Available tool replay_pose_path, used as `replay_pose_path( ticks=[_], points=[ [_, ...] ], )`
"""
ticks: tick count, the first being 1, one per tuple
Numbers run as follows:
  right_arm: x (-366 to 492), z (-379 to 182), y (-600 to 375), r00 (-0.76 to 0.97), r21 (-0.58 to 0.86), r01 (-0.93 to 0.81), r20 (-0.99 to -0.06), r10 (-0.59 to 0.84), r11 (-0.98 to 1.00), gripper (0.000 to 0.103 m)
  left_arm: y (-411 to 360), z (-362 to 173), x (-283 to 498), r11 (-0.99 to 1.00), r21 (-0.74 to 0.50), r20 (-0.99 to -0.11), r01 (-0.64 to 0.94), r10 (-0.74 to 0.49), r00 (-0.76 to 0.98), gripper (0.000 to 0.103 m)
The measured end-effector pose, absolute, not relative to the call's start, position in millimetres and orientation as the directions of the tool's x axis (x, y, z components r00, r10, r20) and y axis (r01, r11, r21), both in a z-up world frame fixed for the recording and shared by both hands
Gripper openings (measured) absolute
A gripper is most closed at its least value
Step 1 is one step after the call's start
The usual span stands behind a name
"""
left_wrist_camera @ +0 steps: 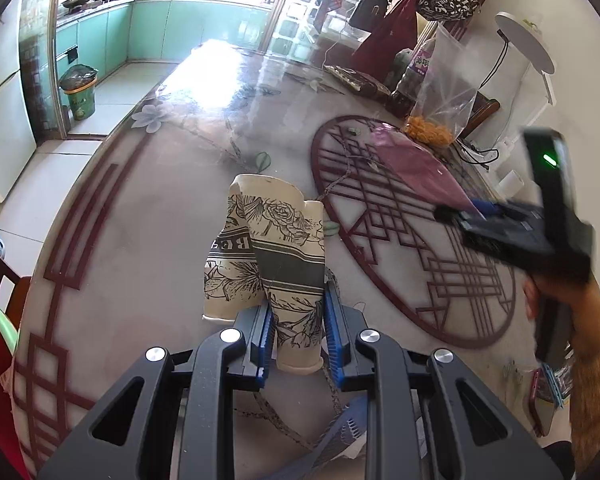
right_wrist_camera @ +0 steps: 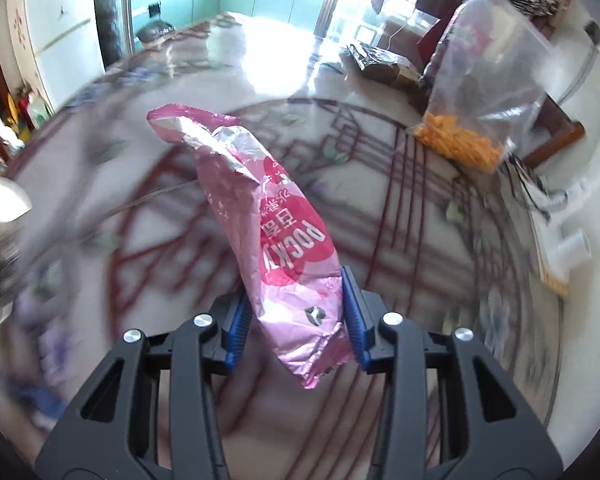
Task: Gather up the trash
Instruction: 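Grasp the pink snack wrapper with the right tool while the left tool holds the paper cup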
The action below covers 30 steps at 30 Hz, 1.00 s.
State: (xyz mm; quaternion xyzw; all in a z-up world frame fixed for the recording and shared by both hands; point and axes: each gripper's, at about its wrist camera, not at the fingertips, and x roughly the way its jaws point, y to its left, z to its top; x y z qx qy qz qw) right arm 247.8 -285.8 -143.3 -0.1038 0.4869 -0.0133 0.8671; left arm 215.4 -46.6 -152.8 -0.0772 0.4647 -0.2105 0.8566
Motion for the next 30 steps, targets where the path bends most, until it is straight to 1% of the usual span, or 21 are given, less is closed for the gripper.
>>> replay_pose_path(
  ticks=[4, 7, 10, 14, 19, 22, 30],
  points=[
    [183, -122, -260, 0.555, -0.176, -0.048, -0.823, -0.120, 0.983, 0.039, -44, -151, 212, 0.902, -0.320, -0.758, 0.289, -0.427, 0.494, 0.020],
    [148, -109, -245, 0.575, -0.168, -0.030, -0.810, -0.120, 0.985, 0.039, -41, -155, 205, 0.916, -0.279, -0.778, 0.287, -0.391, 0.492, 0.020],
    [115, -95, -234, 0.592, -0.161, -0.017, -0.797, -0.120, 0.987, 0.039, -34, -156, 192, 0.913, -0.293, -0.792, 0.282, -0.397, 0.464, 0.020],
    [76, -83, -220, 0.609, -0.128, -0.024, -0.788, -0.087, 0.992, 0.039, -25, -127, 161, 0.913, -0.265, -0.767, 0.309, -0.394, 0.507, 0.020],
    [50, -75, -204, 0.625, -0.093, -0.037, -0.779, -0.050, 0.995, 0.039, -9, -101, 114, 0.920, -0.217, -0.759, 0.326, -0.369, 0.537, 0.020],
    [42, -69, -194, 0.641, -0.073, -0.044, -0.767, -0.028, 0.996, 0.039, 4, -93, 96, 0.928, -0.221, -0.761, 0.299, -0.356, 0.542, 0.020],
    [31, -65, -165, 0.649, -0.038, -0.090, -0.760, 0.029, 0.995, 0.039, 41, -85, 66, 0.956, -0.183, -0.771, 0.227, -0.283, 0.570, 0.020]
  ],
)
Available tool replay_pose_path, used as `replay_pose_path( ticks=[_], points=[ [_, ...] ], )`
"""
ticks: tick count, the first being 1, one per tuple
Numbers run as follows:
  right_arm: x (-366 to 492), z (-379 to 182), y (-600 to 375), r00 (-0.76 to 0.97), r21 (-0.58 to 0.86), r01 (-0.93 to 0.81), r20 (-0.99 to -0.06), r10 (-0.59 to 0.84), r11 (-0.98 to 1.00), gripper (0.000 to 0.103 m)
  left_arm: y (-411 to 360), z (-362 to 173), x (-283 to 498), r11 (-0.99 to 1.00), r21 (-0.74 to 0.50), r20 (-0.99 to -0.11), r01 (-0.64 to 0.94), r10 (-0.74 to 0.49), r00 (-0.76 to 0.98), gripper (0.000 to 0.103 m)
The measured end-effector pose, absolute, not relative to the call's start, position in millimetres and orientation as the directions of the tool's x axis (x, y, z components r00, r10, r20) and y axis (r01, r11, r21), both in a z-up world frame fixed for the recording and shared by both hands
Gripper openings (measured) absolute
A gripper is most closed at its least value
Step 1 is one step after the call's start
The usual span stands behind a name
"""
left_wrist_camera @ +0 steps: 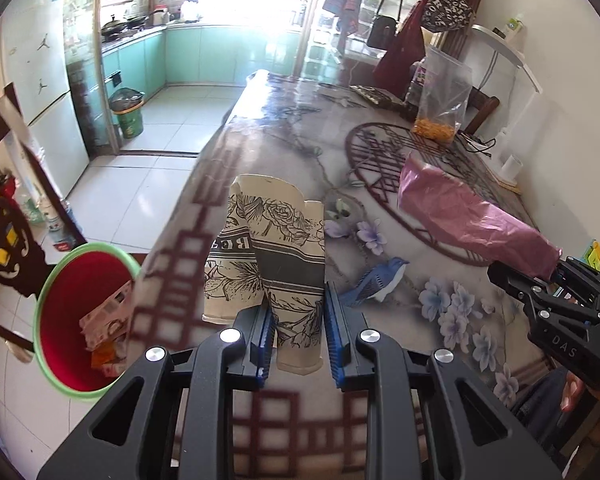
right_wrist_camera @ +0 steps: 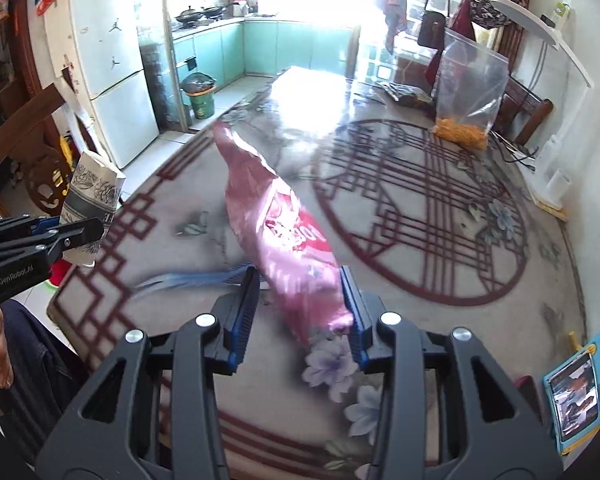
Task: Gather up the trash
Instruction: 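Grasp the pink snack wrapper with the right tool while the left tool holds the paper cup, then carry the paper cup and pink wrapper over the red bucket with both tools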
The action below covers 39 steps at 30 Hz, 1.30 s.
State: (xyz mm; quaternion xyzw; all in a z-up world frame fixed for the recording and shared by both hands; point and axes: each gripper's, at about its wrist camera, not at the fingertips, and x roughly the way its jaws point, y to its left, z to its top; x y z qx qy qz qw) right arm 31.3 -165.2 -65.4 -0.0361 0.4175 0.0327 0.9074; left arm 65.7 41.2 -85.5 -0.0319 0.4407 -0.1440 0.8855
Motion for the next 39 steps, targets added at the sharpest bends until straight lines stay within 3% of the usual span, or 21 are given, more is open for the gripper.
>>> replay_pose_path(
  ticks=[7, 11, 12, 14, 19, 22, 30, 37, 39],
  points=[
    [30, -71, -145, 0.636, -0.043, -0.114, -0.771, 0.040, 0.993, 0.039, 71, -94, 56, 0.968, -0.190, -0.783, 0.165, -0.251, 0.569, 0.020],
    [36, -92, -153, 0.565, 0.010, -0.105, -0.822, 0.068, 0.994, 0.042, 81, -100, 55, 0.968, -0.204, -0.793, 0.146, -0.251, 0.555, 0.020],
    [36, -96, -159, 0.551, 0.042, -0.091, -0.830, 0.086, 0.995, 0.047, 82, -101, 54, 0.968, -0.207, -0.794, 0.145, -0.253, 0.553, 0.020],
    [36, -102, -170, 0.535, 0.105, -0.073, -0.835, 0.127, 0.992, 0.076, 85, -103, 53, 0.967, -0.210, -0.794, 0.143, -0.254, 0.552, 0.020],
    [27, -97, -191, 0.610, 0.287, -0.044, -0.751, 0.253, 0.957, 0.098, 84, -107, 52, 0.963, -0.227, -0.794, 0.145, -0.269, 0.545, 0.020],
    [30, -92, -192, 0.637, 0.264, -0.003, -0.743, 0.205, 0.965, 0.098, 79, -109, 52, 0.962, -0.225, -0.796, 0.156, -0.274, 0.541, 0.020],
    [81, -111, -171, 0.512, 0.110, -0.177, -0.839, 0.187, 0.978, 0.097, 76, -107, 48, 0.964, -0.210, -0.796, 0.162, -0.265, 0.544, 0.020],
    [99, -133, -164, 0.438, 0.009, -0.250, -0.890, 0.122, 0.968, 0.083, 78, -108, 49, 0.966, -0.209, -0.798, 0.154, -0.260, 0.544, 0.021],
    [104, -141, -163, 0.406, 0.013, -0.261, -0.906, 0.122, 0.965, 0.070, 77, -109, 50, 0.965, -0.210, -0.799, 0.158, -0.262, 0.541, 0.021]
  ],
)
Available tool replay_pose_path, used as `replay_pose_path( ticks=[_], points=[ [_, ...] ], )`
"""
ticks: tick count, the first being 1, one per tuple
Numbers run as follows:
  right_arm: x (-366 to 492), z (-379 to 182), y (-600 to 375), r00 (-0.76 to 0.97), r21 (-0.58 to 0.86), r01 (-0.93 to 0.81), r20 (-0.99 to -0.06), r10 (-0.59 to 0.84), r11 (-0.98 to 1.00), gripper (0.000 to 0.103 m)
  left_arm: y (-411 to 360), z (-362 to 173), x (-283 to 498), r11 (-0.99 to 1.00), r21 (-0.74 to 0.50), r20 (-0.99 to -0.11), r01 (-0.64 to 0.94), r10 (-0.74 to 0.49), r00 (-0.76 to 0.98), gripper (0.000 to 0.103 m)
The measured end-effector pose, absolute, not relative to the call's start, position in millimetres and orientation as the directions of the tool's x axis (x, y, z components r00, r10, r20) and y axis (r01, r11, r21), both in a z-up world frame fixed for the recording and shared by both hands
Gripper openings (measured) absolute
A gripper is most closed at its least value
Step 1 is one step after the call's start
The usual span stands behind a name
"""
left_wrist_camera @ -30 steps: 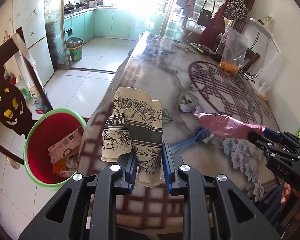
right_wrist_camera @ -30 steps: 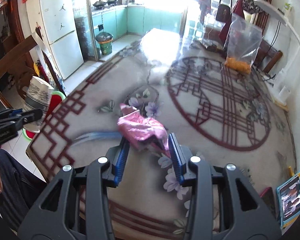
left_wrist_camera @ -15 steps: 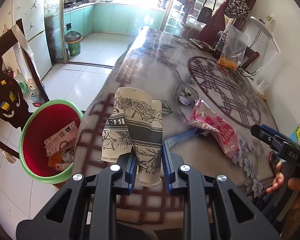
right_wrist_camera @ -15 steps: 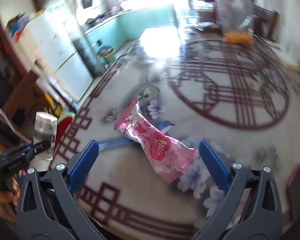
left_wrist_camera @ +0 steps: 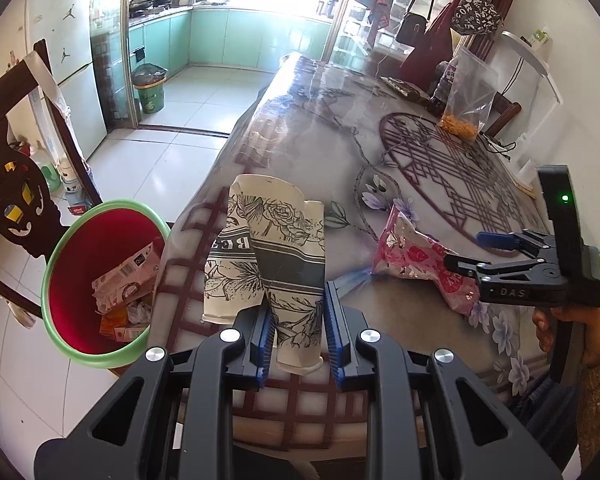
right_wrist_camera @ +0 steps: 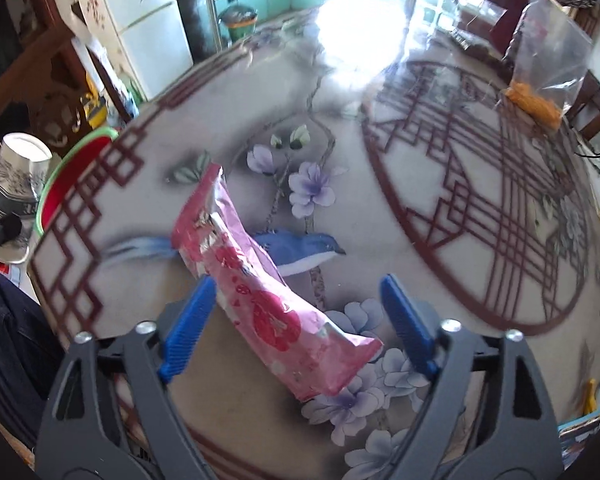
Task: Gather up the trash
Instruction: 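Carry the paper cup and pink wrapper over the red bucket with both tools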
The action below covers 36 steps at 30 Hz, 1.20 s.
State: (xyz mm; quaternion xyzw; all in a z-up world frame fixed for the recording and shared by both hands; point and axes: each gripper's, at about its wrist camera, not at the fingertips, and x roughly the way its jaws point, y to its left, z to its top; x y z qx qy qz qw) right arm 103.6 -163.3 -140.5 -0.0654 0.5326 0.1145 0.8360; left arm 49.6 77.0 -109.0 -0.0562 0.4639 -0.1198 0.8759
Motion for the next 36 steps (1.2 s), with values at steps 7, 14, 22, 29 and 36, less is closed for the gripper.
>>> replay_pose_path(
  ticks=[7, 14, 22, 29, 36],
  points=[
    [103, -158, -159, 0.330, 0.058, -0.264, -0.933, 0.146, 0.963, 0.016, 79, -110, 52, 0.967, -0.206, -0.799, 0.153, -0.256, 0.544, 0.021],
    [85, -129, -140, 0.420, 0.036, -0.248, -0.896, 0.141, 0.968, 0.014, 98, -110, 58, 0.973, -0.200, -0.795, 0.111, -0.228, 0.562, 0.021],
    [79, -103, -99, 0.476, 0.044, -0.277, -0.861, 0.177, 0.960, 0.014, 139, -111, 65, 0.980, -0.198, -0.794, 0.025, -0.175, 0.582, 0.021],
    [82, -94, -65, 0.477, 0.049, -0.316, -0.855, 0.203, 0.947, 0.014, 169, -119, 66, 0.979, -0.203, -0.800, -0.034, -0.146, 0.581, 0.021],
    [88, -92, -20, 0.451, 0.073, -0.387, -0.855, 0.258, 0.919, 0.014, 201, -127, 73, 0.981, -0.173, -0.817, -0.091, -0.091, 0.569, 0.021]
  ],
)
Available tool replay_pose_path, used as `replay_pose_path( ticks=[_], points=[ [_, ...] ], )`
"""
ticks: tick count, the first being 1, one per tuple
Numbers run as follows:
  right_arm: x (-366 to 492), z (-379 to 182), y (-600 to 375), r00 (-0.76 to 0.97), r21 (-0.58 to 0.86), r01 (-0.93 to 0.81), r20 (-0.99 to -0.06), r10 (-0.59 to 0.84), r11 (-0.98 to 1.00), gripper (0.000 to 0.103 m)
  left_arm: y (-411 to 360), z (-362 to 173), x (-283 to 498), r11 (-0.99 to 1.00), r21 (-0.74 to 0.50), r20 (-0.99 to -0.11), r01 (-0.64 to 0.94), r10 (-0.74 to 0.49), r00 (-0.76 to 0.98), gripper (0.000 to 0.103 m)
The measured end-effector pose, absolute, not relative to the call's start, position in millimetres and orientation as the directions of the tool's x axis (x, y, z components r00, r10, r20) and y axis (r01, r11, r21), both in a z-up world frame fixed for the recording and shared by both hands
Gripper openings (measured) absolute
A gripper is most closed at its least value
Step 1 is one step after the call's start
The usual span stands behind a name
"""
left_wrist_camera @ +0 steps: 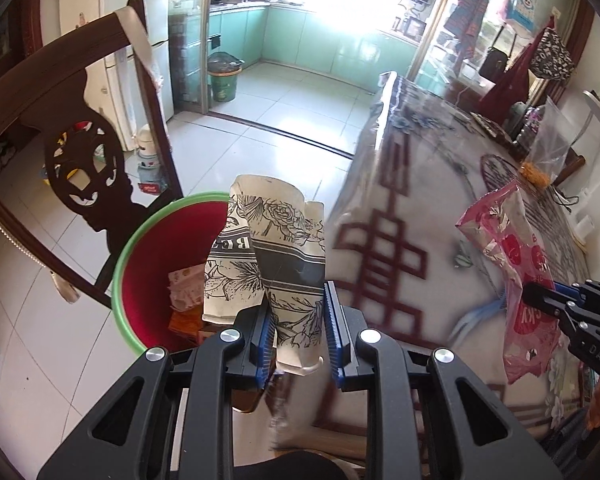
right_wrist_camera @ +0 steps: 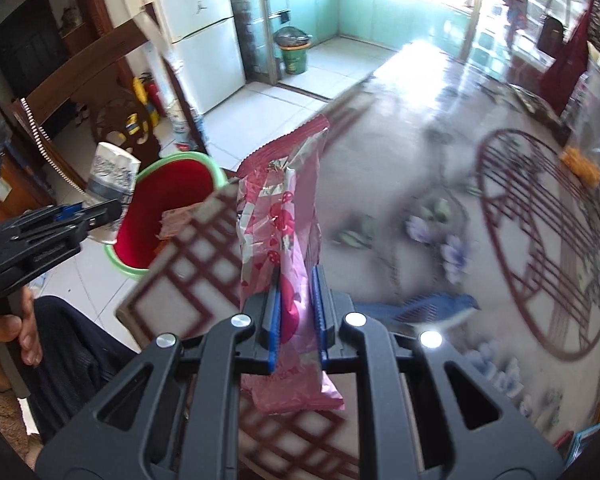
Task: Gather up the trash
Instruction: 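Carry the paper cup and pink wrapper over the red bucket with both tools, then open both tools to drop the cup and wrapper into the bucket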
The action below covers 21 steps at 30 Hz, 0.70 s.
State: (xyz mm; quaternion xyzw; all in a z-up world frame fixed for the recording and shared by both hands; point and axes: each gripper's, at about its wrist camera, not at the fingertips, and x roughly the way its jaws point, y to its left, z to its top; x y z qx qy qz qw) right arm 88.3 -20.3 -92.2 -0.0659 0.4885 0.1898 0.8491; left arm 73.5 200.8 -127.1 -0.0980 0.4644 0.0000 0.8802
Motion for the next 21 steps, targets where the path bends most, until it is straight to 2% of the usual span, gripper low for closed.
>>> replay_pose_path(
  ticks=[9, 12, 14, 15, 16, 17, 19, 21],
  points=[
    [128, -109, 58, 0.339, 0.212, -0.464, -0.855, 0.393, 0.860, 0.014, 253, -138, 90, 0.968, -0.132, -0.840, -0.213, 0.004, 0.542, 0.021],
    [135, -112, 82, 0.327, 0.215, -0.487, -0.854, 0.405, 0.846, 0.014, 264, -141, 94, 0.961, -0.146, -0.844, -0.234, 0.003, 0.536, 0.021],
    [138, -113, 90, 0.319, 0.239, -0.495, -0.844, 0.431, 0.835, 0.015, 267, -140, 95, 0.958, -0.138, -0.840, -0.252, 0.021, 0.542, 0.033],
    [141, -113, 92, 0.309, 0.260, -0.495, -0.839, 0.448, 0.829, 0.017, 268, -139, 95, 0.956, -0.140, -0.835, -0.258, 0.026, 0.550, 0.050],
    [143, -114, 92, 0.305, 0.271, -0.495, -0.836, 0.456, 0.826, 0.024, 269, -137, 94, 0.954, -0.138, -0.827, -0.266, 0.036, 0.561, 0.066],
    [143, -112, 93, 0.309, 0.276, -0.494, -0.831, 0.463, 0.825, 0.032, 270, -135, 94, 0.952, -0.135, -0.820, -0.273, 0.047, 0.570, 0.072],
    [140, -107, 90, 0.336, 0.273, -0.488, -0.818, 0.467, 0.829, 0.054, 271, -133, 91, 0.949, -0.139, -0.812, -0.284, 0.055, 0.582, 0.073],
    [137, -103, 80, 0.362, 0.280, -0.474, -0.803, 0.474, 0.835, 0.060, 271, -133, 89, 0.947, -0.146, -0.810, -0.288, 0.052, 0.584, 0.078]
  ],
)
